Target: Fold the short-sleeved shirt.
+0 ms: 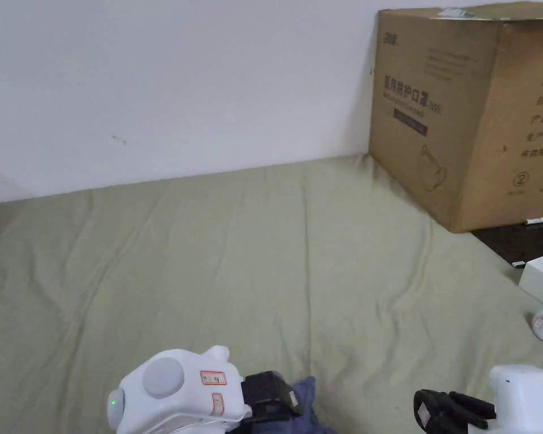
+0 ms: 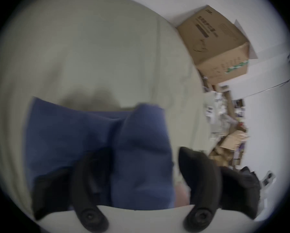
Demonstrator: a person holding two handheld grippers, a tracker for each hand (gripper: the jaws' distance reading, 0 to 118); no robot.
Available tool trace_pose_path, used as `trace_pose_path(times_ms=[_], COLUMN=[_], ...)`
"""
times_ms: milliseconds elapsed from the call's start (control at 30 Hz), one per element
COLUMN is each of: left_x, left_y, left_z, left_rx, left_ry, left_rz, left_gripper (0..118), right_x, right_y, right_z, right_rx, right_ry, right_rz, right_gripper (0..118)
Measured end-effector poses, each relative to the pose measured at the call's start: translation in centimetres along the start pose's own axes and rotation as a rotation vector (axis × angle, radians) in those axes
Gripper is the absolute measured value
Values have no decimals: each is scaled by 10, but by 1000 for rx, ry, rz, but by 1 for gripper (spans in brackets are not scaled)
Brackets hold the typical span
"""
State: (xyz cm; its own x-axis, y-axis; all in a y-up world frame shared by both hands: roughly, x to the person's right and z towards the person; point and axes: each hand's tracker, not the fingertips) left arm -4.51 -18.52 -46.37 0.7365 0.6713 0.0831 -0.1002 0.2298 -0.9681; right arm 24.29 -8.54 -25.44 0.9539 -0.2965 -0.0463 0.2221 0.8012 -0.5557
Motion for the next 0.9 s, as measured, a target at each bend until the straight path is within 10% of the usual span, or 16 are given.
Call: trace_pose_path(times_ms=[367,467,500,900], left_x=[14,22,24,15], left_y=[-23,-33,-34,-38], left_z=[100,100,94,-76], left_rx=[267,262,253,-44], left_ry=[28,132,156,60], left_rz=[-158,-276,-303,-183], left_gripper=[96,15,3,1], right_x=[-1,-2,-2,19], right_y=[2,3,2,-9], right_z=[3,-1,-1,-7], right_rx=[28,27,28,-29], right_ry=[20,22,22,-9], right_rz=[17,19,20,12], right_gripper=[0,0,0,0])
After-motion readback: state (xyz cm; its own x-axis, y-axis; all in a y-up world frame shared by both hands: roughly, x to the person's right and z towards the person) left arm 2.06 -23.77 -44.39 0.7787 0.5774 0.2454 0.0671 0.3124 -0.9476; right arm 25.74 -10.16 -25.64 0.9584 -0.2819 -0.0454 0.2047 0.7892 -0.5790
